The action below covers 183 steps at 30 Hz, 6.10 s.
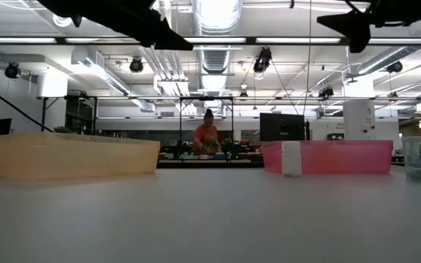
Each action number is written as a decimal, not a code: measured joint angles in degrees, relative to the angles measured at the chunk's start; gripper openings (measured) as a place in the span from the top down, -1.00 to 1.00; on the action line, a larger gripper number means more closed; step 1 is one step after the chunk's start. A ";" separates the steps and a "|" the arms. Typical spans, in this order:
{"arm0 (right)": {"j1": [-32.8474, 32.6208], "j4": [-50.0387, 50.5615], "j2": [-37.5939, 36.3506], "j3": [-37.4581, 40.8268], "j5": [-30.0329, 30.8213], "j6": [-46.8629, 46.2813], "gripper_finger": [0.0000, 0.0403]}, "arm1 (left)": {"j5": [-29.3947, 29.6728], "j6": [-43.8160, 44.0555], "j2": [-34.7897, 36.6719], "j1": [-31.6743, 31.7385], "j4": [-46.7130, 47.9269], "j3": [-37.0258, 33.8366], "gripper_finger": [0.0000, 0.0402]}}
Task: Pick and place medicine bottles into bin by pill shape (circle, oval)
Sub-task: Put the transparent capsule bottle into the pink bin
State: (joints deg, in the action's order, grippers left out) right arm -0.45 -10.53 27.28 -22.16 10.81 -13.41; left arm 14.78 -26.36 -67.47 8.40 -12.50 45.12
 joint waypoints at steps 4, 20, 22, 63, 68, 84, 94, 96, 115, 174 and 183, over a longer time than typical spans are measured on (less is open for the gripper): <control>0.00 0.63 5.28 -3.36 0.13 -6.10 -0.22 | 0.00 -0.03 -0.01 0.02 -2.85 -1.87 0.36; 0.00 41.30 32.32 -33.80 -0.27 -26.89 -0.22 | 0.01 0.37 0.34 0.02 -4.07 -6.31 0.36; 0.00 48.05 35.49 -37.96 -0.31 -29.40 -0.22 | 0.01 0.37 0.37 0.02 -4.17 -6.43 0.36; 3.56 69.29 67.45 -53.03 -1.64 -40.35 -0.22 | 0.27 0.21 1.19 0.02 -4.06 -7.51 0.36; 4.69 68.27 69.95 -52.92 -1.63 -38.44 -0.22 | 0.28 0.08 1.19 0.02 -4.08 -7.56 0.36; 5.49 66.56 72.23 -52.77 -0.17 -36.76 -0.04 | 0.29 -0.03 1.19 0.04 -4.11 -7.64 0.36; 5.46 66.58 72.25 -52.77 -0.09 -36.49 0.38 | 0.29 -0.07 1.19 0.03 -4.11 -7.64 0.36; 5.39 66.58 72.24 -52.77 -0.09 -36.11 0.38 | 0.29 -0.07 1.19 0.04 -4.13 -7.64 0.36; -0.16 39.32 55.78 -48.11 -16.38 0.25 0.32 | 0.29 -0.09 1.19 0.11 -5.09 -7.71 0.36; -3.04 -53.85 45.23 -19.27 -58.05 0.55 0.29 | 0.27 -0.05 1.17 0.04 -5.20 -7.88 0.36; -3.04 -51.13 45.26 -19.27 -59.30 0.86 0.29 | 0.27 -0.05 1.15 0.07 -5.20 -7.91 0.36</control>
State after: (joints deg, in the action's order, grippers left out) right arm -3.49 -61.66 72.53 -41.43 -48.49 -12.56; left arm 15.05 -26.41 -66.32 8.47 -17.69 37.21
